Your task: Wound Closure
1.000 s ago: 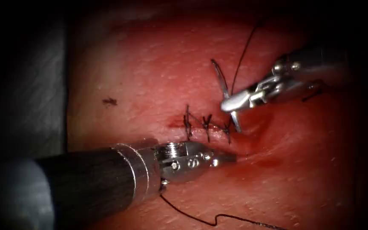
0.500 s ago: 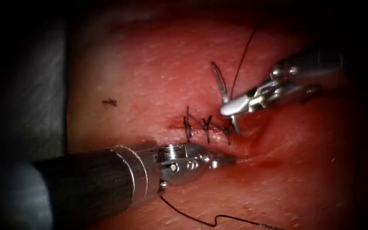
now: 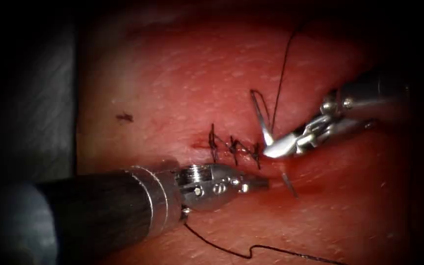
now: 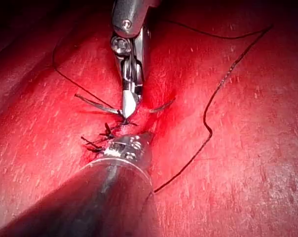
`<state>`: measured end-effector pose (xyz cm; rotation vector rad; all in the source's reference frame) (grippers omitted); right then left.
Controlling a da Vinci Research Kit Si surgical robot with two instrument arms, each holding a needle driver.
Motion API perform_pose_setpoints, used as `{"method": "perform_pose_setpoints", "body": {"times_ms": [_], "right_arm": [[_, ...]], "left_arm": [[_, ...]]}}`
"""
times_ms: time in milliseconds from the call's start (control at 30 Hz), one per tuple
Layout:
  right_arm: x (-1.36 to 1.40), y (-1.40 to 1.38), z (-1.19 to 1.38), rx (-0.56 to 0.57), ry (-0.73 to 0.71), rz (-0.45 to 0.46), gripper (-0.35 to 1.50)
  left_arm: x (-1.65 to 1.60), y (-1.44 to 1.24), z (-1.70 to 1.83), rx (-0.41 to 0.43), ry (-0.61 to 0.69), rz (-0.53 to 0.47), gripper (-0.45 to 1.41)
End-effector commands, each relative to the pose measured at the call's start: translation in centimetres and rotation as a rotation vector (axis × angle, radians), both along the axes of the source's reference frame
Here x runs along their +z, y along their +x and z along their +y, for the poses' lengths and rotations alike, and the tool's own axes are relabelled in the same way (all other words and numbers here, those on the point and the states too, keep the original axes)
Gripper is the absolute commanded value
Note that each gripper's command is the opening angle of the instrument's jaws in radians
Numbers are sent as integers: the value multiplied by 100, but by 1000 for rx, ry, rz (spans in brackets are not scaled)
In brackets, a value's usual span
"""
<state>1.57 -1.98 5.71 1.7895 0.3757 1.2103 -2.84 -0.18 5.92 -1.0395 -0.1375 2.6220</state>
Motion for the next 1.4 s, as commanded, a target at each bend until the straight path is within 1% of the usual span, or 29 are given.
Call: {"method": "perform_pose_setpoints", "body": {"times_ms": [33,67,133,167,200,233,267,300,333,433,500,600,667,767,833,967,1033,1133,1267,1400], "right_arm": [[5,6,-2,35,-9,-22,-35],[6,6,4,57,-40,-18,-35],[7,4,14,105,-73,20,-35],[8,5,21,163,-110,42,-35],[8,5,26,214,-142,62,-16],[9,7,32,264,-174,80,36],[10,10,39,322,-217,96,103],[11,12,44,363,-251,96,133],[12,12,48,383,-274,85,138],[15,10,56,412,-300,55,145],[18,3,61,419,-328,54,145],[19,-13,69,424,-353,51,145],[18,-23,75,428,-367,48,145],[13,-39,83,433,-383,41,141],[10,-47,86,432,-393,49,140],[7,-60,92,456,-399,78,130],[7,-64,95,466,-399,84,128],[9,-64,97,466,-399,83,126],[12,-63,94,467,-403,84,125],[15,-63,91,466,-407,85,125]], "left_arm": [[6,-6,-3,1,1,-1,-45],[6,-6,-3,1,1,-1,-45],[6,-7,-3,1,1,-1,-45],[6,-7,-4,0,1,-1,-45],[5,-7,-3,1,1,-1,-45],[5,-7,-3,-4,6,-1,-45],[5,-7,-2,-4,6,-1,-45],[5,-8,-2,0,3,-1,-45],[4,-8,-1,4,-1,-1,-45],[-1,-10,-2,25,-16,3,-45],[-6,-11,-2,28,-35,-4,-45],[-14,-13,-4,37,-84,-18,-33],[-19,-15,-3,48,-125,-39,-21],[-27,-17,0,47,-191,-75,-13],[-33,-18,1,55,-230,-98,-13],[-44,-23,-1,79,-302,-137,-13],[-48,-27,-2,87,-327,-147,-8],[-51,-36,-1,86,-358,-158,9],[-54,-37,2,79,-374,-172,14],[-58,-33,10,49,-394,-187,20]]}}
